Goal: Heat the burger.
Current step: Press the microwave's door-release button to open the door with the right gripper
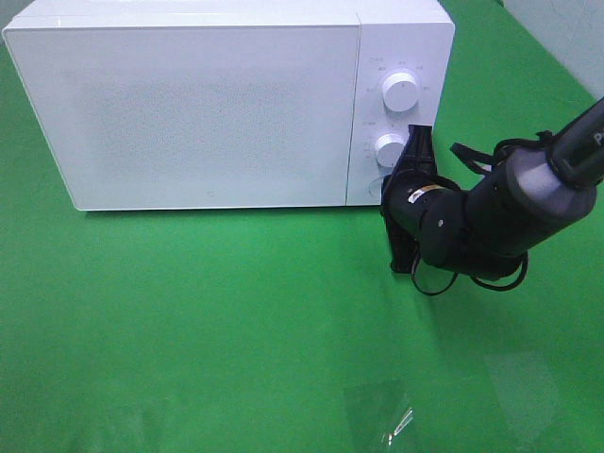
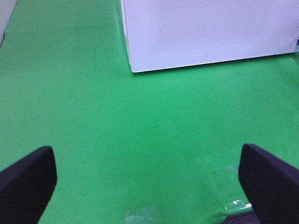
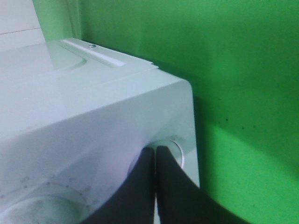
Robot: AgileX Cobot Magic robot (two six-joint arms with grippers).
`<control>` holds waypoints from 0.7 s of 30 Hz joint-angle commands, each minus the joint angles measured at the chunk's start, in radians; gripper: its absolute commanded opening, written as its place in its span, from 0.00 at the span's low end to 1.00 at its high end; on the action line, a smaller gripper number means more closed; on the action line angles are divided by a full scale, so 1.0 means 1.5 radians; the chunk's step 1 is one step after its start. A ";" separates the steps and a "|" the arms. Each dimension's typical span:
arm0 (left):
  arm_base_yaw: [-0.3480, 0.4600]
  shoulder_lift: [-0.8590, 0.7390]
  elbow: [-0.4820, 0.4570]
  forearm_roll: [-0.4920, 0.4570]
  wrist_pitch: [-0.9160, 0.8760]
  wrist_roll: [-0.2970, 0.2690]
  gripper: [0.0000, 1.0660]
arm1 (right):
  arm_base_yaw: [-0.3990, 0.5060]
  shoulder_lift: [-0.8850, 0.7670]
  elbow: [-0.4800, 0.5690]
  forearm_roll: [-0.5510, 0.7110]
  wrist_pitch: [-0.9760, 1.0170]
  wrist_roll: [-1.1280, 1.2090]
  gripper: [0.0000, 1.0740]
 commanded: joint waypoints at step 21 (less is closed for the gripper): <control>0.004 -0.004 0.003 -0.002 -0.004 -0.003 0.92 | -0.002 0.010 -0.041 -0.008 -0.173 0.033 0.02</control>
